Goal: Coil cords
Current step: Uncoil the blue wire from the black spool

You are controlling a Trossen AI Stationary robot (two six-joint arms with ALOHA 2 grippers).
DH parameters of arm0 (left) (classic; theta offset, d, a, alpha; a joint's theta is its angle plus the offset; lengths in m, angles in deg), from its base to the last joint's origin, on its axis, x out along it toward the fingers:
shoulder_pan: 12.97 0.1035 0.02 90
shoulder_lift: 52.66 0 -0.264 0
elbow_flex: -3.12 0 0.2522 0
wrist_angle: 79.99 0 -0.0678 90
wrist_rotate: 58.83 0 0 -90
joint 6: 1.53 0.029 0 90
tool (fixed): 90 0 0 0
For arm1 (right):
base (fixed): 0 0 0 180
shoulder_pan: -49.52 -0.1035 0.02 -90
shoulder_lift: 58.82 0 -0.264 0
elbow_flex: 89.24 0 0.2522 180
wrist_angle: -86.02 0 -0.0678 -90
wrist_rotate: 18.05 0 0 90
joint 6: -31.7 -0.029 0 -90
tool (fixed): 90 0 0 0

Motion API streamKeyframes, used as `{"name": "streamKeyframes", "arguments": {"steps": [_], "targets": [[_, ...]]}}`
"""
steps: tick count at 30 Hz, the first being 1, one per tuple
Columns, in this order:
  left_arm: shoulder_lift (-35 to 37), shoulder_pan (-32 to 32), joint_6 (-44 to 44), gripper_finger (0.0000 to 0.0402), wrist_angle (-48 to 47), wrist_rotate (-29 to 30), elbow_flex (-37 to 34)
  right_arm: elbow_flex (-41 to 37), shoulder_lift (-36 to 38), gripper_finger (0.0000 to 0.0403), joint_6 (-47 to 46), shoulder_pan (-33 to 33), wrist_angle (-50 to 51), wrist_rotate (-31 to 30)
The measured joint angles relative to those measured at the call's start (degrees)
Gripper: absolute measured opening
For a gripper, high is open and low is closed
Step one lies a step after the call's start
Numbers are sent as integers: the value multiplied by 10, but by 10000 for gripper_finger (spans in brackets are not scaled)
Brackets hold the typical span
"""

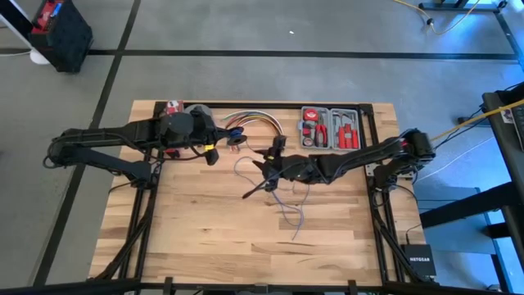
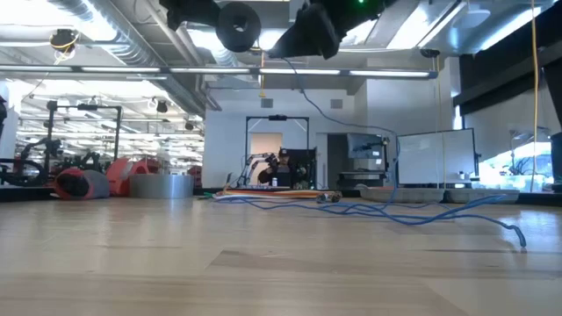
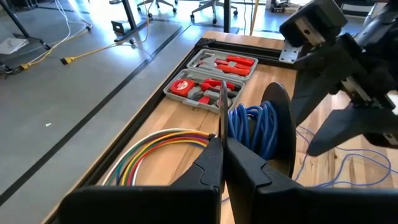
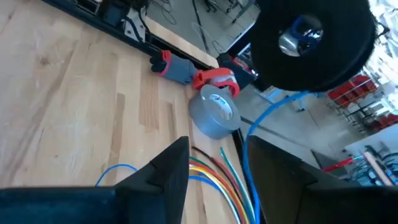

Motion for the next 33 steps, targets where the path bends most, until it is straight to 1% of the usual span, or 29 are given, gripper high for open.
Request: {"name": "streamKeyframes", "arguments": {"steps": [4, 9, 11, 14, 19, 20, 24, 27, 30, 31, 33], "targets": [[0, 0, 0, 1, 0, 0, 0, 0, -9, 166, 27, 13, -24, -6], [0, 0, 0, 1, 0, 0, 0, 0, -11, 165, 30, 34, -23, 4], [0, 0, 0, 1, 0, 0, 0, 0, -11, 156, 30, 38, -23, 5], [0, 0, 0, 1, 0, 0, 0, 0, -11, 121, 42, 39, -23, 9], [0, -1, 0, 1, -3, 0, 0, 0, -9, 21, 51, 40, -18, 1], [0, -2, -1, 1, -7, 0, 0, 0, -6, 12, 50, 40, -17, -5], [0, -9, -3, 1, -20, 0, -15, 0, 20, 21, 42, 40, -20, -39], [-4, -12, -8, 1, -18, 0, -33, 1, 43, 9, 44, 40, -27, -47], [-16, -3, -17, 1, 7, 1, -53, 15, 58, 9, 37, 40, -31, -14], [-23, 2, -17, 1, 16, 7, -55, 21, 59, 11, 28, 40, -32, 8], [-38, 11, -20, 1, 39, 38, -56, 28, 59, 12, 10, 34, -31, 61]]}}
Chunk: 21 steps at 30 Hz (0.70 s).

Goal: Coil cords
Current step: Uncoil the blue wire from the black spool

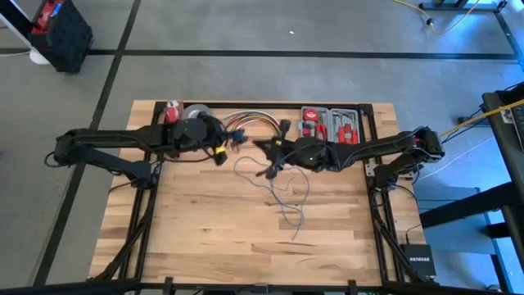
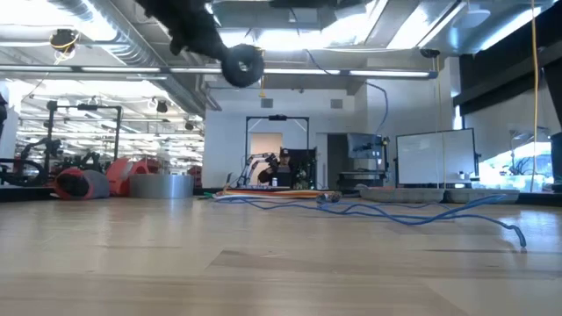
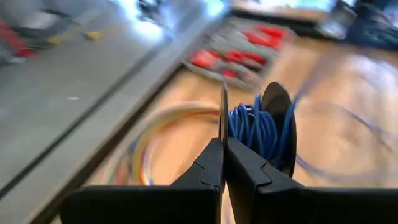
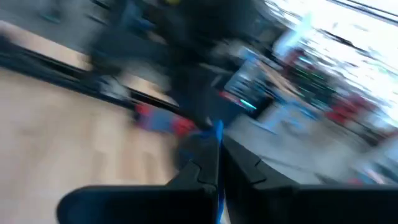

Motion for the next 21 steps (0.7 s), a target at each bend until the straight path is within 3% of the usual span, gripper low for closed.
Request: {"name": "streamKeyframes", "arguments": {"steps": [4, 10, 17, 21], "targets": [[-14, 19, -11, 1, 90, 65, 0, 1, -4, 5, -5, -19, 9, 97], [-2, 16, 24, 1, 203, 67, 0, 1, -5, 7, -1, -55, 110, 93], [36, -28, 19, 1, 174, -72, 1, 1, -5, 5, -36, -50, 244, -87], [41, -62, 12, 1, 83, -91, 1, 1, 2, 5, -33, -42, 266, -187]]}}
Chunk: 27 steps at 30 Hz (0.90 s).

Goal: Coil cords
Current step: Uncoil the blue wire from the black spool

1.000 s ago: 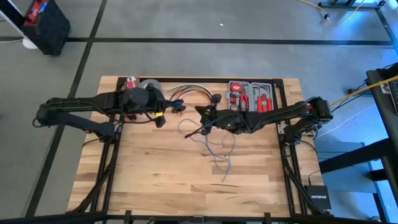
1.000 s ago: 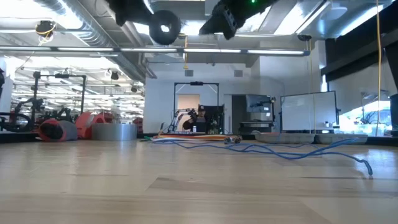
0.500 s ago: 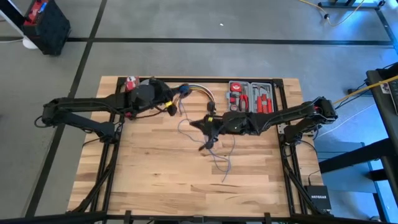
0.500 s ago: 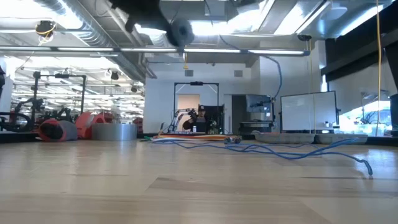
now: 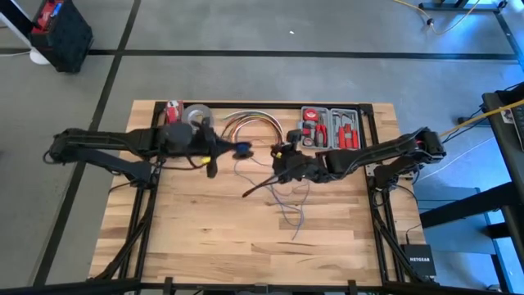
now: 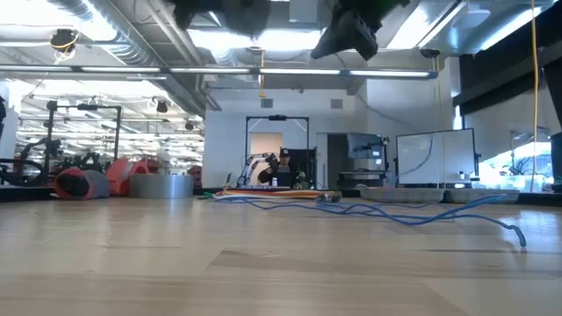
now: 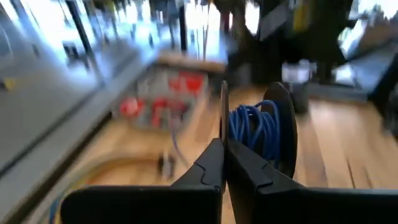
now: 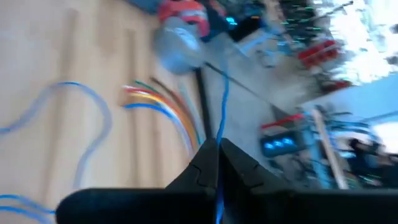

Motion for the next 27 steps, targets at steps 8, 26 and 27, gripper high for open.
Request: {"name": "streamKeyframes", "arguments": {"steps": [8, 26, 27], "targets": [[-35, -3, -27, 1, -144, 75, 0, 0, 54, 6, 22, -3, -137, 49], [-92, 107, -9, 1, 84, 136, 0, 0, 0, 6, 8, -76, -113, 275], [-84, 107, -7, 1, 92, 118, 0, 0, 0, 6, 7, -77, -90, 246]]}}
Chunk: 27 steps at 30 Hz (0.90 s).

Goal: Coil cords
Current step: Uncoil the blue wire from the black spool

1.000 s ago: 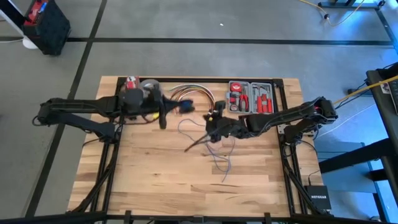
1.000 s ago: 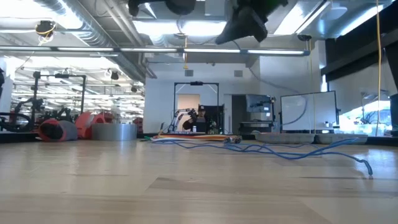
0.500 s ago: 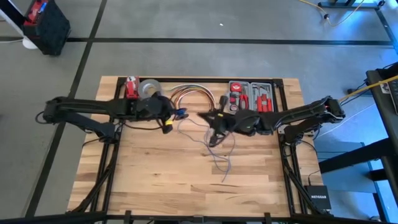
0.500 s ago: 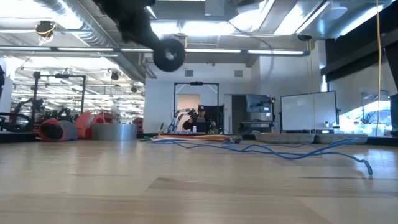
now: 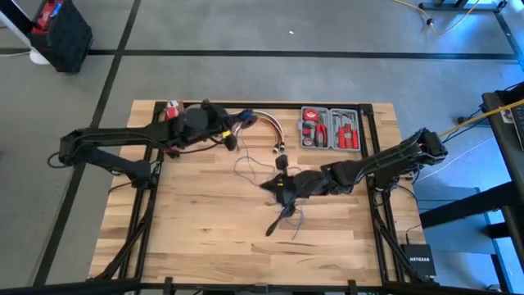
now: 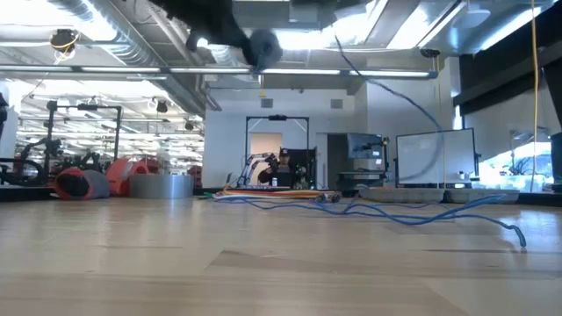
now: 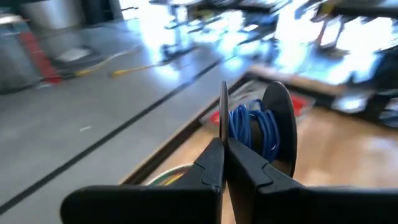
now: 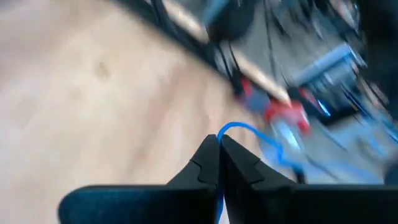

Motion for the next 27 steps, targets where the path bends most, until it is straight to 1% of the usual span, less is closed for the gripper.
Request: {"name": "streamKeyframes", "arguments": {"steps": [5, 7, 8, 11, 13, 15, 17, 19, 24, 27], "targets": [[43, -16, -4, 1, -16, -120, 0, 0, 0, 7, -13, 2, 127, -144], [57, -28, -4, 1, -48, -173, 0, 0, 0, 7, -17, 8, 167, -205], [62, -36, -7, 1, -71, -189, 0, 0, 2, 7, -18, 10, 183, -234], [66, -55, -19, 1, -162, -191, 0, 0, 23, 7, -17, 9, 205, -305], [59, -61, -29, 1, -229, -171, 0, 0, 48, 7, -4, 9, 196, -347], [50, -63, -41, 1, -265, -136, -4, 0, 75, 7, 9, 9, 166, -368], [39, -59, -48, 1, -272, -98, -13, 0, 98, 7, 13, 9, 117, -365], [24, -49, -44, 1, -265, -68, -20, 0, 117, 7, 15, 9, 61, -335], [-20, -11, -34, 1, -226, 18, -26, 1, 126, 7, 17, 9, -59, -183], [-41, 18, -32, 1, -183, 61, -26, 1, 120, 7, 11, 9, -95, -95]]}}
